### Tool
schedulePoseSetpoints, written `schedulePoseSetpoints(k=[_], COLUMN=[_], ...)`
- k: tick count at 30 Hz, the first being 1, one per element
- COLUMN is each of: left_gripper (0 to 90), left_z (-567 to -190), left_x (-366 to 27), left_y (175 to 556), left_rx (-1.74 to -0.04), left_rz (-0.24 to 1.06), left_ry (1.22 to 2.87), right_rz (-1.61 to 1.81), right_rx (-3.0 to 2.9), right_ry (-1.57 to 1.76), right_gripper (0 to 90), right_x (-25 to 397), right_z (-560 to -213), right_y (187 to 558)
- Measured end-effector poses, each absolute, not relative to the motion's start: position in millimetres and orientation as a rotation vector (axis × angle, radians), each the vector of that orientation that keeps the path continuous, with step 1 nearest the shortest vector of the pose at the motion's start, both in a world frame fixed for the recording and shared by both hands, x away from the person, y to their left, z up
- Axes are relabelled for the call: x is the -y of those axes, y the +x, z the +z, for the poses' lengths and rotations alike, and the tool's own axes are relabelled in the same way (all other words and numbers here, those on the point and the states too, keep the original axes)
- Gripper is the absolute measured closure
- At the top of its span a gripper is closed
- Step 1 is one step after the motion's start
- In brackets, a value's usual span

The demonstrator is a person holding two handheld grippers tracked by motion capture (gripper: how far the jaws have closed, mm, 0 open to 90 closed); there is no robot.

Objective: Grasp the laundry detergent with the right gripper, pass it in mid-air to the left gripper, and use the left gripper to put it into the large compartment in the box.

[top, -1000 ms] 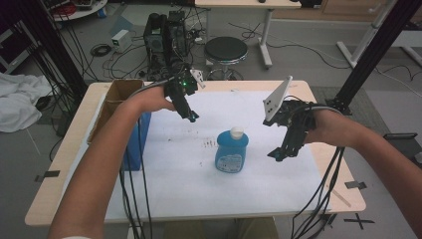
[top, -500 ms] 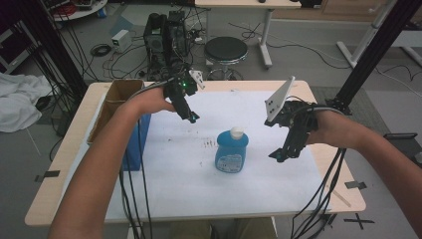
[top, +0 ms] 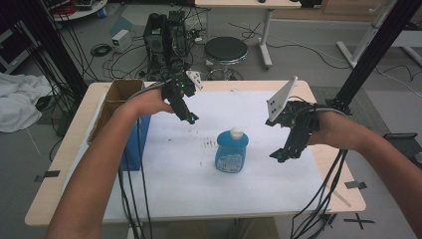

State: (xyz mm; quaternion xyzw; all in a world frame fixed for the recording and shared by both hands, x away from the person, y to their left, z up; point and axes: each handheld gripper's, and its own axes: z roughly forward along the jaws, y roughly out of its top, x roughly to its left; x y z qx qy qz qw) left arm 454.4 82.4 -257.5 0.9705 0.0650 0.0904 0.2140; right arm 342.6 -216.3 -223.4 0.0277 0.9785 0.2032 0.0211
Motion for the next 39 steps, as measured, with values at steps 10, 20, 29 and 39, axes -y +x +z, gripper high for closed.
schedulePoseSetpoints(k=[10, 20, 29, 39], left_gripper=[7.3, 7.3, 7.3, 7.3], left_z=[-259, -260, -261, -260], left_x=[-78, -77, -77, -76], left_y=[450, 449, 448, 446], left_rx=[-0.149, -0.102, -0.088, -0.070], left_rz=[0.250, 0.221, 0.208, 0.219], left_ry=[2.682, 2.685, 2.684, 2.692], right_rz=[0.683, 0.799, 0.970, 1.094], right_rx=[-3.022, -3.007, -2.945, -2.901], right_ry=[0.099, 0.152, 0.226, 0.251], right_gripper=[2.6, 2.6, 2.6, 2.5], right_x=[221, 232, 241, 242], right_z=[-229, -249, -268, -292], right_y=[347, 355, 362, 366])
